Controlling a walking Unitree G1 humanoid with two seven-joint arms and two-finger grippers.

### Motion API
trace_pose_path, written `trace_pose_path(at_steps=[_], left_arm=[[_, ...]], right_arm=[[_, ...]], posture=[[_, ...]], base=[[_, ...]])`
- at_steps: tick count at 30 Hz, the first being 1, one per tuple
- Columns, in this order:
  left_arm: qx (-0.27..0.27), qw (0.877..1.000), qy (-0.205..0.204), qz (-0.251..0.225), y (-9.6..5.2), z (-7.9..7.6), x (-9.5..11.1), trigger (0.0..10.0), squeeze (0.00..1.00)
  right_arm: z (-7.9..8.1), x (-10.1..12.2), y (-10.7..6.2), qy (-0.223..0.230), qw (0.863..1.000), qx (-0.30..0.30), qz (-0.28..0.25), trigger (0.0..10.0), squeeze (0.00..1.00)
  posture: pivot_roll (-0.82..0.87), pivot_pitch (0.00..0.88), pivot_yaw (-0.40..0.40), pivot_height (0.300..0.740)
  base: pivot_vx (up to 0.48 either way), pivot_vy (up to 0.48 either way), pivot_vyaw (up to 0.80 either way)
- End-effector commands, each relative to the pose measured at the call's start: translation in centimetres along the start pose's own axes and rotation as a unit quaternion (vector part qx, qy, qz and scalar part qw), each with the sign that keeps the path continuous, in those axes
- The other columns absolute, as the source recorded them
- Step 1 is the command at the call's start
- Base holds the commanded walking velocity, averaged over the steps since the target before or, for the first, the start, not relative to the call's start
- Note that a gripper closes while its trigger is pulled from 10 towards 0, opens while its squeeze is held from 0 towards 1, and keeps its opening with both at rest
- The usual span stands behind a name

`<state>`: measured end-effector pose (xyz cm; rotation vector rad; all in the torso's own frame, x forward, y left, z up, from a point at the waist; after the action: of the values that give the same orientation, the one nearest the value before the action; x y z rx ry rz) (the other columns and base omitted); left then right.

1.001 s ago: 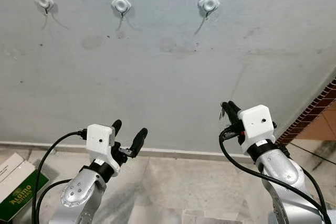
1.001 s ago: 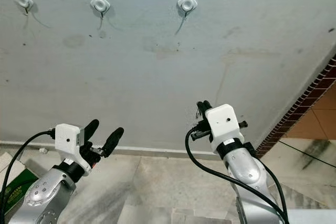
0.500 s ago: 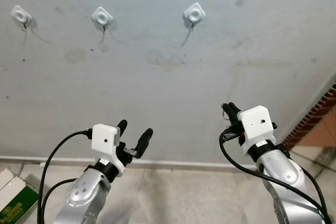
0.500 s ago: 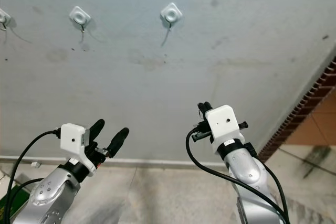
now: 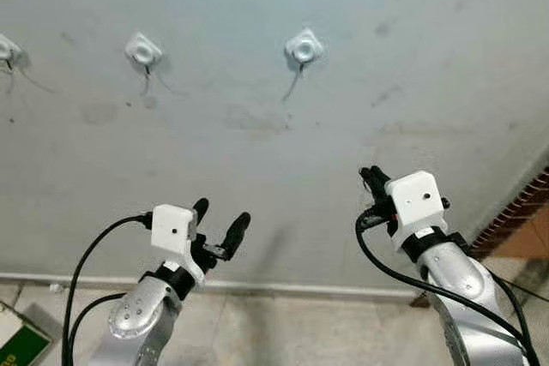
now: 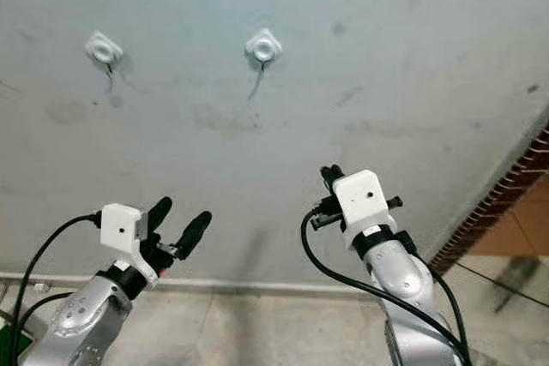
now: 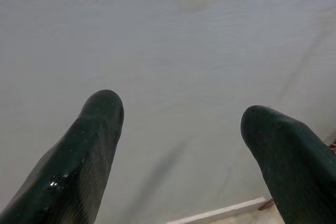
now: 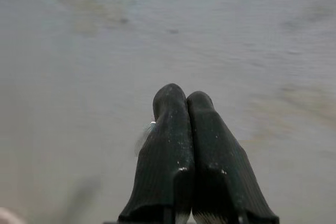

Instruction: Hang keys on a hook

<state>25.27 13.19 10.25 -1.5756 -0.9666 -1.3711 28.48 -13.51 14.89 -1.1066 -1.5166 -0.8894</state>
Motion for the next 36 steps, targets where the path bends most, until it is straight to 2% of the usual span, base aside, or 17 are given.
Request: trace_pose_path(at_steps=[1,6,8,9,12,14,17,30,36], left_arm=[[0.003,1.000,0.011,-0.002,-0.2,0.0,0.1,10.0,0.00],[0.000,0.999,0.035,-0.011,-0.6,-0.2,0.5,10.0,0.00],[-0.005,0.999,0.044,-0.014,-1.1,-0.3,0.6,10.0,0.00],[-0.022,0.998,0.049,-0.010,-1.9,-0.7,0.3,10.0,0.00],[-0.026,0.998,0.055,-0.007,-2.5,-0.8,0.1,10.0,0.00],[-0.023,0.998,0.057,-0.010,-2.4,-0.8,0.3,10.0,0.00],[-0.009,0.996,0.086,-0.010,-2.1,-0.5,0.4,10.0,0.00],[-0.046,0.994,0.097,-0.027,-1.9,-2.0,0.8,10.0,0.00],[-0.047,0.994,0.099,-0.028,-1.5,-2.1,0.8,10.0,0.00]], right_arm=[[-0.1,0.1,0.0,-0.003,1.000,0.002,-0.001,10.0,0.00],[-0.1,0.6,0.2,-0.002,1.000,0.001,-0.009,10.0,0.00],[0.2,1.3,0.2,0.002,1.000,0.005,-0.019,10.0,0.00],[0.9,1.9,0.0,0.003,0.999,0.016,-0.028,10.0,0.00],[1.7,2.4,0.1,0.006,0.999,0.030,-0.036,10.0,0.00],[1.8,2.6,0.3,0.010,0.999,0.032,-0.040,10.0,0.00],[1.9,3.8,0.9,0.010,0.998,0.036,-0.058,10.0,0.00],[2.1,8.7,2.7,0.009,0.990,0.055,-0.131,10.0,0.00],[2.5,10.5,3.5,0.005,0.985,0.062,-0.160,10.0,0.00]], posture=[[-0.04,0.083,0.024,0.740],[-0.04,0.080,0.025,0.740],[-0.04,0.075,0.025,0.740],[-0.04,0.075,0.022,0.740],[-0.03,0.078,0.017,0.740],[-0.03,0.079,0.016,0.740],[-0.02,0.080,0.015,0.740],[-0.03,0.087,0.012,0.740],[-0.03,0.086,0.017,0.740]], base=[[0.000,0.000,0.00],[0.000,0.000,0.00],[0.000,0.000,0.00],[0.000,0.000,0.00],[0.000,0.000,0.00],[0.000,0.000,0.00],[0.000,0.000,0.00],[0.000,0.000,0.00],[0.000,0.000,0.00]])
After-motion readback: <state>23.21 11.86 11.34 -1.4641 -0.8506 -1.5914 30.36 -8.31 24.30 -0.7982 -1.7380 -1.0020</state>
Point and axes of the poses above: a point about 5 cm out from each wrist's last joint towards the gripper, its own y axis pointing out of the wrist towards the gripper, its own x axis along the axis of the wrist's last joint, z = x × y, the point moved 3 cm from there along y, pointing out of the wrist towards the gripper, and after that the axes turned 5 degrees about y, right-handed, at the moved point
